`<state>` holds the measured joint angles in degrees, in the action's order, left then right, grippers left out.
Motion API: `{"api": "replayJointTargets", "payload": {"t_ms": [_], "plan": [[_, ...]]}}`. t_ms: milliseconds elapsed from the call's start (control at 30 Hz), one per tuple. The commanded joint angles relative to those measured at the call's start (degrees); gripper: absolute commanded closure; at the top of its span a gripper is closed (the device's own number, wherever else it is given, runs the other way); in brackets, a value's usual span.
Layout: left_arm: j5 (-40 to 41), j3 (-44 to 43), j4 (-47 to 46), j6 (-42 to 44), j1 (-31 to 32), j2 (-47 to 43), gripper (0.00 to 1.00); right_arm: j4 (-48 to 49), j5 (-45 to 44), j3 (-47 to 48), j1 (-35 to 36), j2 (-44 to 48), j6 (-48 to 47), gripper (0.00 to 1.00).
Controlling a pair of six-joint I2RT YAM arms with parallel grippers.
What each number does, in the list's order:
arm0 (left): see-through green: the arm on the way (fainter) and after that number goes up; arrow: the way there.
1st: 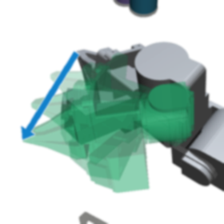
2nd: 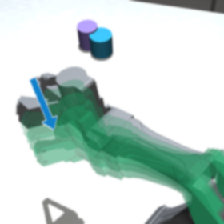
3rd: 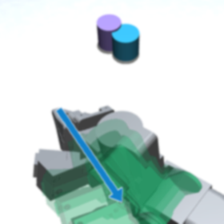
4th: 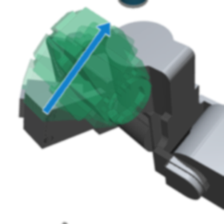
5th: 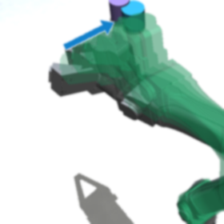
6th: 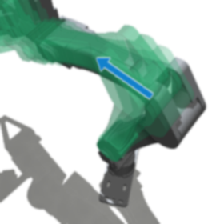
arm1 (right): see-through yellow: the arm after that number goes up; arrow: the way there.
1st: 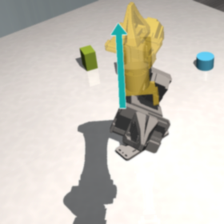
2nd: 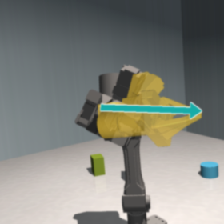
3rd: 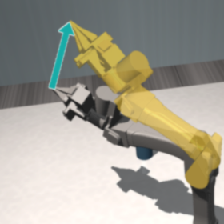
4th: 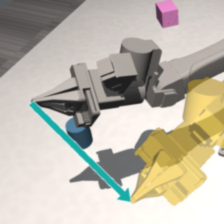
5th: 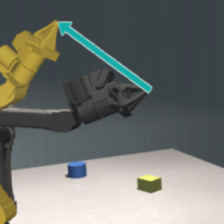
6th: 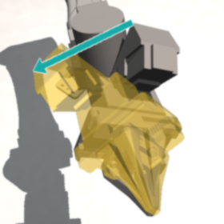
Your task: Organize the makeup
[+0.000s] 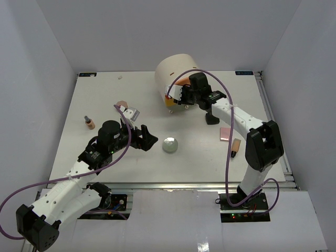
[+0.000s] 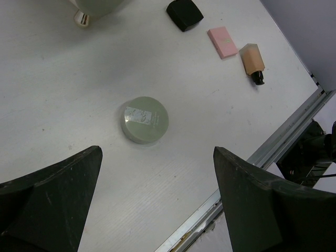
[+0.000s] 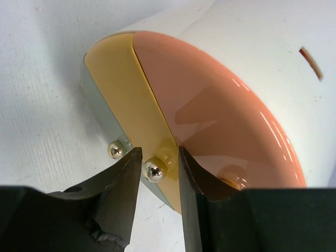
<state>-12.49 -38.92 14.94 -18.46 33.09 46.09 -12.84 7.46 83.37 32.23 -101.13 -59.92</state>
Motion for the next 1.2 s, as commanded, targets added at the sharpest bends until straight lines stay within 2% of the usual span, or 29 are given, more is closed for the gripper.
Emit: {"api": "replayJointTargets", "payload": {"t_ms": [0,100,200,367,500,667,800,1033,1167], "plan": [[0.7,0.2,-0.6,0.4,0.0,-0.4,0.02,5.1,0.8,0.0,0.0,3.7,3.9,0.57],[0.9,0.2,-0.6,0.4,0.0,-0.7,0.02,5.1,3.5,-1.9,0.1,6.0,7.1,0.53],[1.0,0.3,-0.6,0.3,0.0,-1.2,0.02,3.5,11.0,-6.4,-0.2,11.7,12.3,0.43],[0.8,0.3,-0.8,0.3,0.0,-1.2,0.02,6.2,17.2,-14.6,-2.2,17.8,23.5,0.37],[1.2,0.3,-0.9,0.3,0.0,-1.3,0.02,15.1,15.4,-20.4,-5.8,20.4,40.5,0.29],[2.1,0.4,-0.7,0.3,0.0,-1.6,0.02,22.2,6.1,-23.8,-9.2,19.6,58.2,0.3],[2.6,0.5,-0.7,0.4,0.0,-1.4,0.02,24.2,3.6,-22.7,-9.6,16.2,69.8,0.29],[3.0,0.4,-0.5,0.4,0.0,-0.6,0.02,26.4,3.9,-18.4,-9.7,8.9,79.7,0.31],[3.2,0.3,-0.4,0.5,0.0,-0.1,0.02,28.7,3.5,-16.9,-9.7,5.4,82.5,0.35]]}}
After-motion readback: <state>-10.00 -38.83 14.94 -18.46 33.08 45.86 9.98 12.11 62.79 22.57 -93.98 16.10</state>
